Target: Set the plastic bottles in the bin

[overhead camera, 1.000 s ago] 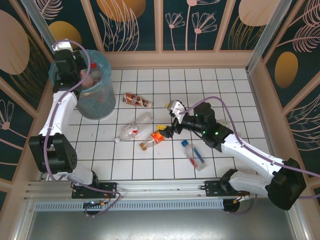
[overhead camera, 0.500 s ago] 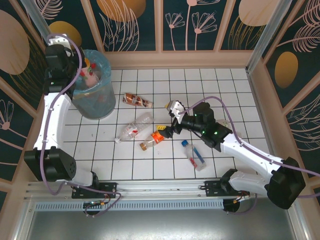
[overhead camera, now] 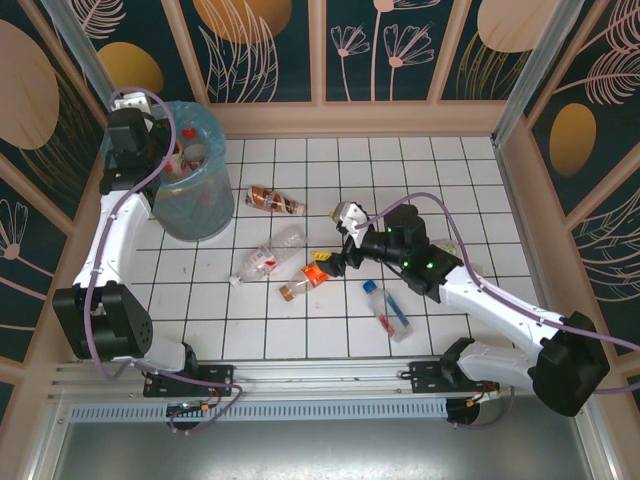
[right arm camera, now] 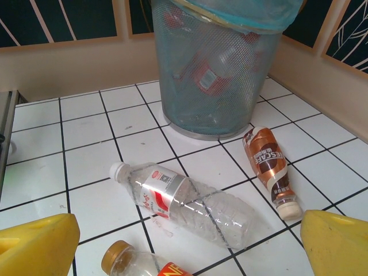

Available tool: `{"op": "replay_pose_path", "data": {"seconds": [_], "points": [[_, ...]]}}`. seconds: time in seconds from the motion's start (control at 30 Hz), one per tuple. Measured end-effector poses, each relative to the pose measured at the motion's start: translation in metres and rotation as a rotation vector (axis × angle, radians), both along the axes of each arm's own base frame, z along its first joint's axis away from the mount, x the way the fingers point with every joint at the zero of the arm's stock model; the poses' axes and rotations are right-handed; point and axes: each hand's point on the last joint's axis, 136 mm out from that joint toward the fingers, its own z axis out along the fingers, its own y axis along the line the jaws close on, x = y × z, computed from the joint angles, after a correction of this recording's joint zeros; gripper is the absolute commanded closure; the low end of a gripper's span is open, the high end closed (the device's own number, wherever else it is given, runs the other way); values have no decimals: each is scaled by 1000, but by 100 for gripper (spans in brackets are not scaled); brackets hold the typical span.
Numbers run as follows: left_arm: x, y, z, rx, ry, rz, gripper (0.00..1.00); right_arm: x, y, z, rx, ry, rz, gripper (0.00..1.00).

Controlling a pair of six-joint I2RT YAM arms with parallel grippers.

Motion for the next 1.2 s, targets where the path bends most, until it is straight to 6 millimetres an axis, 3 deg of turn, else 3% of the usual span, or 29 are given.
{"op": "replay_pose_path", "data": {"seconds": [0.07,0.13,0.17,0.27,0.4,0.53,0.67,0.73,0.8,0.93,0.97,1.2], "points": [[0,0,0,0,-2,0,69,0,0,0,0,0,0,1],[0,-1,0,-3,-2,-4,38,0,0,0,0,0,0,1],[-1,-1,-1,-6,2,-6,30,0,0,0,0,-1,0,1],[-6,-2,-3,-14,24,-5,25,0,0,0,0,0,0,1],[-17,-3,23,-10,-6,-6,33,0,0,0,0,-1,0,1],[-31,-5,80,-10,-127,-13,60,1,1,-3,-5,6,0,1],[-35,-9,103,-16,-180,-35,90,2,3,-10,-19,21,3,1],[-26,-12,97,-24,-159,-52,100,2,4,-12,-22,25,6,1],[-14,-13,78,-37,-112,-62,100,1,5,-13,-23,25,9,1],[-5,-13,7,-51,36,-58,100,1,5,-13,-24,25,9,1],[-4,-11,1,-42,30,-49,100,1,5,-13,-24,25,9,1],[0,-7,5,-35,-33,-40,100,0,6,-13,-24,25,11,1]]}}
